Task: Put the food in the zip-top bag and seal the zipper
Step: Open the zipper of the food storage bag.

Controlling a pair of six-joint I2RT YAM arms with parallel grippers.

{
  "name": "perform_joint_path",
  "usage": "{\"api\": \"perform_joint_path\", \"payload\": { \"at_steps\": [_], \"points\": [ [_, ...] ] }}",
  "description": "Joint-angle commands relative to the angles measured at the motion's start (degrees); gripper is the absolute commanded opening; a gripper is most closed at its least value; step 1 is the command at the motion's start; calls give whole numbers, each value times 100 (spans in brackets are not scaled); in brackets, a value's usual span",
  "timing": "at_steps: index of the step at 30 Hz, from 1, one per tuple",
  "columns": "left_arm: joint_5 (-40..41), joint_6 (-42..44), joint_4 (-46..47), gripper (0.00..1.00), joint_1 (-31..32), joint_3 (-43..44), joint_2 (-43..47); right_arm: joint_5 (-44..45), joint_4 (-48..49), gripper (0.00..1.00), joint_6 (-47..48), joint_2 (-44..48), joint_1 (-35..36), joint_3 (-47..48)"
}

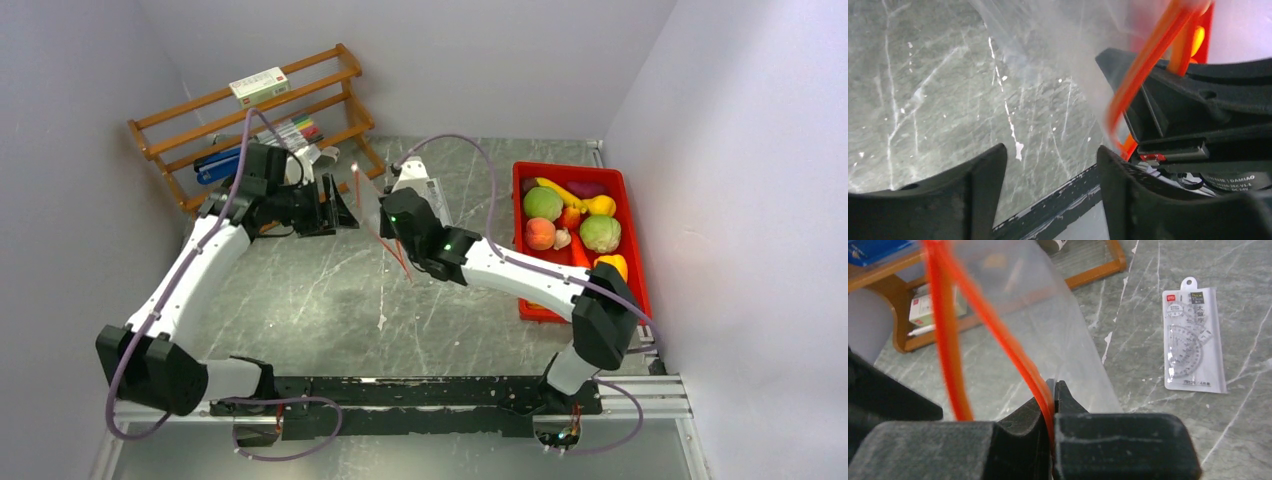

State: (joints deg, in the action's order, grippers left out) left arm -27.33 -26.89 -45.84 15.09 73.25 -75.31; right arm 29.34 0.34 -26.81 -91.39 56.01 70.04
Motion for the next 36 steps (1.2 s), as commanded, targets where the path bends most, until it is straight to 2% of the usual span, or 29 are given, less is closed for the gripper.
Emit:
{"api": "perform_joint_path", "payload": {
  "at_steps": [1, 6, 10, 15, 19, 26, 30, 36],
  "points": [
    [-389, -1035, 1523, 71, -33, -808, 661, 448, -305, 0, -589, -405, 75, 537],
    [-577, -1390, 2452, 76, -24, -1369, 895, 571, -164, 0, -670, -520, 194, 660],
    [-1050, -1498, 3500, 76, -16, -1808, 987, 533, -128, 0, -791, -563, 233, 677],
    [-361, -1240, 3186, 71, -15, -1720, 1044, 421, -35, 0, -699, -584, 283, 676],
    [34, -1383, 3481, 68, -15, -1851, 1207, 428, 105, 0, -677, -582, 363, 570],
    [77, -1556, 3443, 63, 26, -2031, 923, 684, 108, 0, -525, -695, 498, 662],
    [439, -1628, 3200, 59, 166, -2064, 860, 751, 154, 0, -519, -746, 516, 683],
    [875, -1973, 3588, 59, 410, -2467, 868, 792, 254, 0, -540, -853, 572, 686]
  ]
}}
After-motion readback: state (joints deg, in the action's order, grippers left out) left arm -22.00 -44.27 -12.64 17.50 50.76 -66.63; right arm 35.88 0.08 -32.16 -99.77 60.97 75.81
